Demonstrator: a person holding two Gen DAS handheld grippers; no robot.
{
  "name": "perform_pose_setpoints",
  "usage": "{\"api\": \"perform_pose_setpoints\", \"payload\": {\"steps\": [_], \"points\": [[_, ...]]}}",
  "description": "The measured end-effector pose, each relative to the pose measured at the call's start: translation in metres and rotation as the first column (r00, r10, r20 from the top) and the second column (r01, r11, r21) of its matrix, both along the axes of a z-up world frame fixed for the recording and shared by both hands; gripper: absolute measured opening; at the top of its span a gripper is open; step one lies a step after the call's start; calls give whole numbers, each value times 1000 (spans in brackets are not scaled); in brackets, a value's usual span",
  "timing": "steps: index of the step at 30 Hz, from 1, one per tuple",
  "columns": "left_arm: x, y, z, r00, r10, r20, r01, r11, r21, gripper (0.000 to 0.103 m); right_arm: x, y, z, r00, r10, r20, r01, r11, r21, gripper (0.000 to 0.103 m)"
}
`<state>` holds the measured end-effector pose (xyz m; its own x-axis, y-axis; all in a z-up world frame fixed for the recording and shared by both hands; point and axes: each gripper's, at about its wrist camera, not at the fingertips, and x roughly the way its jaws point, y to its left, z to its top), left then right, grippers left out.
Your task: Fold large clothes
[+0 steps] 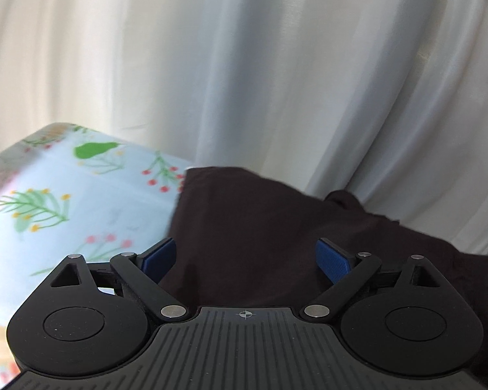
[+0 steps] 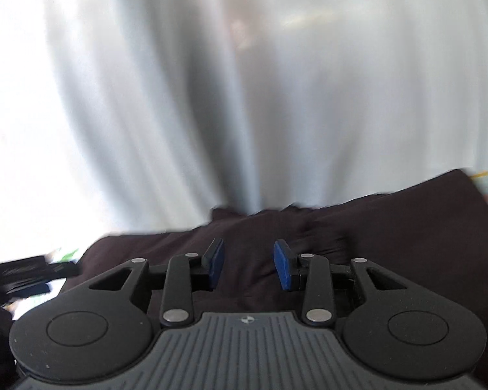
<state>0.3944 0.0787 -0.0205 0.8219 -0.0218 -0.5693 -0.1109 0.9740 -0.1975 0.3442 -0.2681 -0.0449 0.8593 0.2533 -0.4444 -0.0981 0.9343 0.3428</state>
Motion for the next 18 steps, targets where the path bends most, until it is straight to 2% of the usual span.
{"api": "perform_pose_setpoints", "payload": {"steps": [3,4,6,9,13,14,16,18], "points": [[21,-21,-19,999,-27,-28,28,999,28,96,15,12,-35,995,20,-96,-25,998,-50,29],[25,-27,-29,998,-42,-50,45,998,48,96,10,11,-47,996,10,-88,-16,998,-63,25],[29,-35,-51,995,-57,-80,67,991,120,96,-2,7,-56,1000,16,-26,-18,997,-73,25],[18,-38,-72,994,-109,-31,113,972,205,102,-11,6,-59,1000,14,-2,-14,997,-80,26],[14,-34,-81,993,-116,-13,117,977,181,103,-2,14,-62,1000,18,4,-18,995,-94,28],[12,-35,-83,993,-118,-3,117,976,183,103,-4,9,-59,1000,23,7,-23,996,-82,30],[8,-35,-84,993,-120,22,113,975,192,103,-8,6,-60,998,61,23,-60,997,-43,50],[3,-35,-84,992,-122,39,113,977,178,103,-9,10,-59,994,105,33,-103,994,-46,63]]}}
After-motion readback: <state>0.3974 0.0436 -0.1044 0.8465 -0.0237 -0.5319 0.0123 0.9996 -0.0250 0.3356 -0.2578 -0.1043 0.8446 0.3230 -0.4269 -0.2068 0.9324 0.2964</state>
